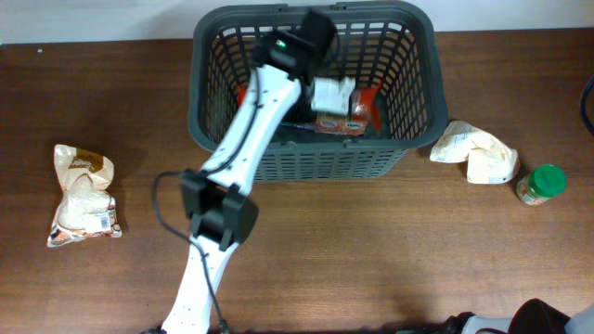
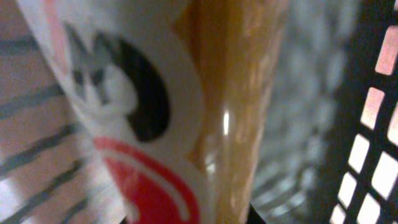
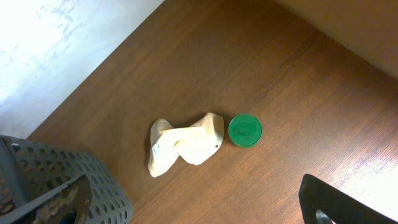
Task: Pack container
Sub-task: 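Carry the noodle package into the basket and release it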
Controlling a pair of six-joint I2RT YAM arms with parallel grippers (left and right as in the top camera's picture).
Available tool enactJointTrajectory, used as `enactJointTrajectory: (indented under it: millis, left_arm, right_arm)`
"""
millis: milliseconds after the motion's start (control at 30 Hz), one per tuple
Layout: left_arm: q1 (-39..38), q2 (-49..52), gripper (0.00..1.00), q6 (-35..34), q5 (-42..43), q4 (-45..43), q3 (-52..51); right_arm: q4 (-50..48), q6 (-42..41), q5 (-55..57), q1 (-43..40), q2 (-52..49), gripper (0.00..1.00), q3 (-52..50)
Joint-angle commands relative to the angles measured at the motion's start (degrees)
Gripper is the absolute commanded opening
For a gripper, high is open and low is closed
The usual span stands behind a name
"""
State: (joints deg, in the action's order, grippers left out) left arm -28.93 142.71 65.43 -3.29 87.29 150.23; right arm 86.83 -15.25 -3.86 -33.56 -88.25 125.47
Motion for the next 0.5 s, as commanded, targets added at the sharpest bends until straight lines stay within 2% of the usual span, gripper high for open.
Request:
enactJointTrajectory:
  millis: [0, 133, 167, 233, 267, 333, 467]
  left_arm:
    - [-1.22, -1.03, 0.02, -1.77, -0.35, 1.36, 1.66]
    - [-2.03, -0.42, 0.02, -1.79, 0.90, 2.32, 1.66]
    - [-2.19, -0.46, 0.10, -1.81, 0.72, 2.38, 1.68]
    - [-2.54, -1.09, 0.37, -4.74, -0.94, 1.99, 1.68]
    - [-2.58, -1.64, 0.54, -6.95, -1.84, 1.68, 1.68]
    - [-2.58, -3.13, 0.99, -10.69, -3.17, 1.33, 1.68]
    - [-1.51, -8.57, 0.99, -15.10, -4.39, 1.27, 1.75]
  right_arm:
    - [-0.02, -0.50, 0.92, -0.26, -0.04, 0.98, 0.22]
    - [-0.02, -0.50, 0.92, -0.26, -0.04, 0.99, 0.22]
    - [-0.02, -0.50, 0.92, -0.26, -0.04, 0.99, 0.22]
    - [-0.02, -0.50, 0.92, -0.26, -0.04, 0.99, 0.22]
    - [-0.02, -0.50, 0.92, -0.26, -0.04, 0.99, 0.22]
    - [-0.02, -0.50, 0.92, -0.26, -0.04, 0.99, 0.22]
    - [-0.02, -0.50, 0.92, -0.26, -0.04, 0.99, 0.22]
